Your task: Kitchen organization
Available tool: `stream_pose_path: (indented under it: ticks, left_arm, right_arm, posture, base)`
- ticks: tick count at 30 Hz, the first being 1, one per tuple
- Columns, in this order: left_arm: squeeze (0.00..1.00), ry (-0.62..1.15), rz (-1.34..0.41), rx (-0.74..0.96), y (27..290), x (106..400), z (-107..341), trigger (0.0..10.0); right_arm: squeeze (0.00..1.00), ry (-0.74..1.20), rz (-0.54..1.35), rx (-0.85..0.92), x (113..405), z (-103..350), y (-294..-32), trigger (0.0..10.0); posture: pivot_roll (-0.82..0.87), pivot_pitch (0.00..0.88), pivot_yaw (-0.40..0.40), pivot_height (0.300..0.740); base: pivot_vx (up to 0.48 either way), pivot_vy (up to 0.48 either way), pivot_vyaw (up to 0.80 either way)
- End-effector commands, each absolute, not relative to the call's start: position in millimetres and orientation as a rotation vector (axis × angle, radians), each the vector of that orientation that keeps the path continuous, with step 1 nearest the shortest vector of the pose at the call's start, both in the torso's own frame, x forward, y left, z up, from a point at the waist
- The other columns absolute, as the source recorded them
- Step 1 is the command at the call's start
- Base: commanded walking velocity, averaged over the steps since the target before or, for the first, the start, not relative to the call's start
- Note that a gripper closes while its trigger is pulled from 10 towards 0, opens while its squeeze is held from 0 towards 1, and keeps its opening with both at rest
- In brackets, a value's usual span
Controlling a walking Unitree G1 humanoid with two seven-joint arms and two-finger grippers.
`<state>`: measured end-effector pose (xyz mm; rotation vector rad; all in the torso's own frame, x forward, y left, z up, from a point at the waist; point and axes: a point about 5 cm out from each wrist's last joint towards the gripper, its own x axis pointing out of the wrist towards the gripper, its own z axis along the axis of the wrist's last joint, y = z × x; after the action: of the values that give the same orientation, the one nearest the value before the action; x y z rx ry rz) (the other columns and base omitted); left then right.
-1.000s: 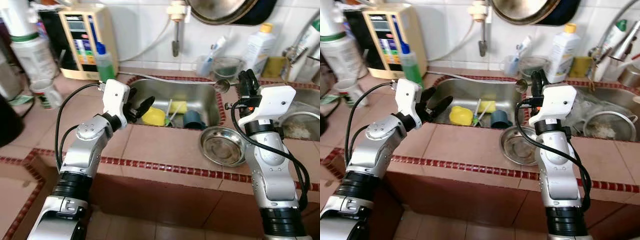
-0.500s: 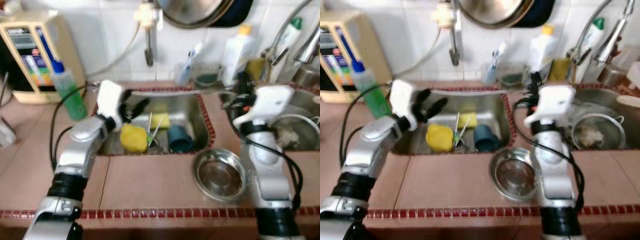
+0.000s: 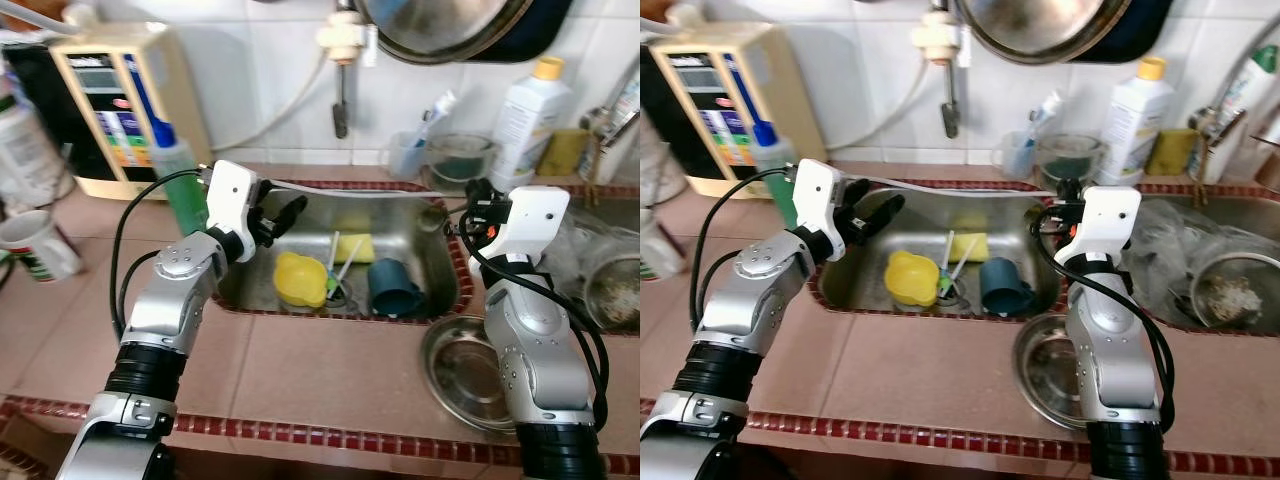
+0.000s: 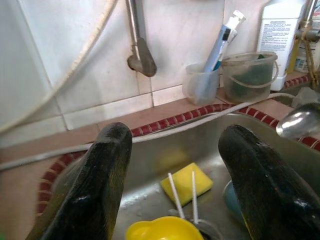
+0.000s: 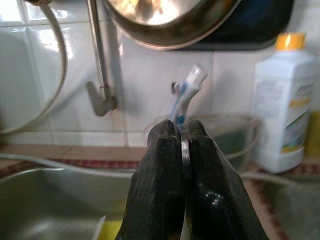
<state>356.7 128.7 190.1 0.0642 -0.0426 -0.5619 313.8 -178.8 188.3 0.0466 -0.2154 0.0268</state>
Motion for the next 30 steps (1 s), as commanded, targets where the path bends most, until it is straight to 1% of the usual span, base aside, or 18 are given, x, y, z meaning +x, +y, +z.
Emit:
stream_pose_path:
  ticks: [1, 3, 4, 10, 17, 23, 25, 30]
  left_arm:
    - [0.0, -0.057, -0.602, 0.12, 122.8, 353.7, 196.3, 10.0]
    - [0.0, -0.054, -0.614, 0.132, 121.2, 352.7, 196.5, 10.0]
    - [0.0, -0.041, -0.647, 0.128, 117.3, 350.1, 195.9, 10.0]
    - [0.0, 0.014, -0.79, 0.153, 102.0, 333.6, 191.8, 10.0]
    - [0.0, 0.064, -0.834, 0.149, 95.9, 322.9, 188.5, 10.0]
    - [0.0, 0.101, -0.839, 0.129, 91.5, 318.6, 187.6, 10.0]
    - [0.0, 0.117, -0.835, 0.124, 90.0, 317.5, 186.6, 10.0]
    - [0.0, 0.135, -0.815, 0.109, 86.3, 317.4, 185.2, 10.0]
  right_arm:
    - [0.0, -0.226, 0.066, 0.075, 309.8, 196.6, -184.4, 10.0]
    - [0.0, -0.229, 0.079, 0.081, 309.0, 197.8, -184.4, 10.0]
    - [0.0, -0.199, 0.097, 0.098, 309.1, 196.4, -184.8, 10.0]
    - [0.0, -0.151, 0.103, 0.127, 311.2, 197.7, -193.3, 10.0]
    - [0.0, -0.062, 0.162, 0.157, 320.3, 194.4, -196.2, 10.0]
    - [0.0, -0.012, 0.257, 0.302, 335.0, 192.2, -187.7, 10.0]
    - [0.0, -0.012, 0.304, 0.37, 339.0, 195.0, -182.9, 10.0]
    - [0.0, -0.013, 0.362, 0.461, 346.3, 199.0, -176.6, 10.0]
  posture:
    - [-0.22, 0.026, 0.066, 0.74]
    - [-0.22, 0.026, 0.066, 0.74]
    - [-0.22, 0.039, 0.069, 0.74]
    - [-0.22, 0.09, 0.073, 0.74]
    - [-0.21, 0.141, 0.064, 0.74]
    - [-0.2, 0.149, 0.058, 0.74]
    - [-0.19, 0.144, 0.055, 0.74]
    - [-0.19, 0.123, 0.048, 0.74]
  base:
    - [0.0, 0.0, 0.0]
    - [0.0, 0.0, 0.0]
    - [0.0, 0.0, 0.0]
    - [0.0, 0.0, 0.0]
    - [0.0, 0.0, 0.0]
    - [0.0, 0.0, 0.0]
    - [0.0, 0.0, 0.0]
    - [0.0, 0.0, 0.0]
